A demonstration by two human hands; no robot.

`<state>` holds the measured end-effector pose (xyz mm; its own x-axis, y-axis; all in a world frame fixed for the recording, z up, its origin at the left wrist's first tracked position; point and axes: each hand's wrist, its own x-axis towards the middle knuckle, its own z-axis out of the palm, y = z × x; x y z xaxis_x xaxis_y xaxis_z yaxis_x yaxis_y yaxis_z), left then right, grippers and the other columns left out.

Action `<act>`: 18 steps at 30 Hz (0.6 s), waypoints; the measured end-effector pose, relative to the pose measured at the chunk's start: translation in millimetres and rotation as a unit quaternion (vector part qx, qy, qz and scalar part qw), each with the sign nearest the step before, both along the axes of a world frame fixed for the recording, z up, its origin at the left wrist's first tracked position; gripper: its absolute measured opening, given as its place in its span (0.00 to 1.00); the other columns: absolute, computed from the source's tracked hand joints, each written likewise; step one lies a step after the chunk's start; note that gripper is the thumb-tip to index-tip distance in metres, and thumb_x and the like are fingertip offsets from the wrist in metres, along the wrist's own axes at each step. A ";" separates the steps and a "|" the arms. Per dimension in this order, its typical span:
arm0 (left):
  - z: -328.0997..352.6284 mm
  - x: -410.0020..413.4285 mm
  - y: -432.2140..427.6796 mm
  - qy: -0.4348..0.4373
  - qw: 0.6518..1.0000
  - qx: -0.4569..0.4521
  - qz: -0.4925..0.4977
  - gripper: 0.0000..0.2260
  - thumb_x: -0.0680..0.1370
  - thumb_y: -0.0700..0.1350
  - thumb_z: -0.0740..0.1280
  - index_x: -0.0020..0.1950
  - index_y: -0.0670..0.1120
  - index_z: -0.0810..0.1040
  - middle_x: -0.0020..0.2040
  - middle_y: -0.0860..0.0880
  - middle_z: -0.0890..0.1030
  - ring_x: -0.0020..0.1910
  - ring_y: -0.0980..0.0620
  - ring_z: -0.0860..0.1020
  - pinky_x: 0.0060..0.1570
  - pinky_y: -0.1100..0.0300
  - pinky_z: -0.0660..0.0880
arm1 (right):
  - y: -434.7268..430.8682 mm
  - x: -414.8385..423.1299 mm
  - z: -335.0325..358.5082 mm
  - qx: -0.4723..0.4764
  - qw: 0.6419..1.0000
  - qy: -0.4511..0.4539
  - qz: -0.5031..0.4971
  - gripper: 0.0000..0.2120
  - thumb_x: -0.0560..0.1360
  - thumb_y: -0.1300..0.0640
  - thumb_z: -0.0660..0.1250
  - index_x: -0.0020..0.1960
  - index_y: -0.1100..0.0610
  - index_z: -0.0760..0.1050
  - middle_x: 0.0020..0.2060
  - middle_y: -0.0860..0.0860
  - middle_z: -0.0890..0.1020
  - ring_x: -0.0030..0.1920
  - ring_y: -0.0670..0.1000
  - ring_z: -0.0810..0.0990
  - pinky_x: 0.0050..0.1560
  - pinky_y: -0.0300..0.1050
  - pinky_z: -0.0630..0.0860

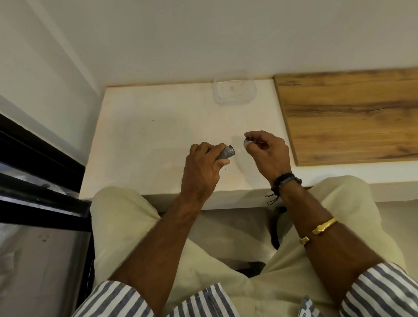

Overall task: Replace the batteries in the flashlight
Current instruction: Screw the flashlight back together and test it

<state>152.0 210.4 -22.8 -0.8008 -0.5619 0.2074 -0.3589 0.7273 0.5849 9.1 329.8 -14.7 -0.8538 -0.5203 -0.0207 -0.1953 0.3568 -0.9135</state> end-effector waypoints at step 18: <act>8.2 2.8 0.8 -0.013 0.998 -0.061 -0.023 0.14 0.78 0.45 0.70 0.64 0.45 0.79 0.51 0.45 0.82 0.50 0.43 0.75 0.47 0.48 0.75 | 10.7 13.1 20.4 0.001 0.988 0.065 0.140 0.13 0.71 0.60 0.79 0.55 0.54 0.85 0.48 0.50 0.87 0.49 0.48 0.86 0.55 0.49 0.84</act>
<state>154.8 211.1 -14.6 -0.8307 -0.4969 0.2511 -0.3376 0.8083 0.4824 22.3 340.6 5.7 -0.6724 -0.7360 0.0787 -0.4025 0.2743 -0.8734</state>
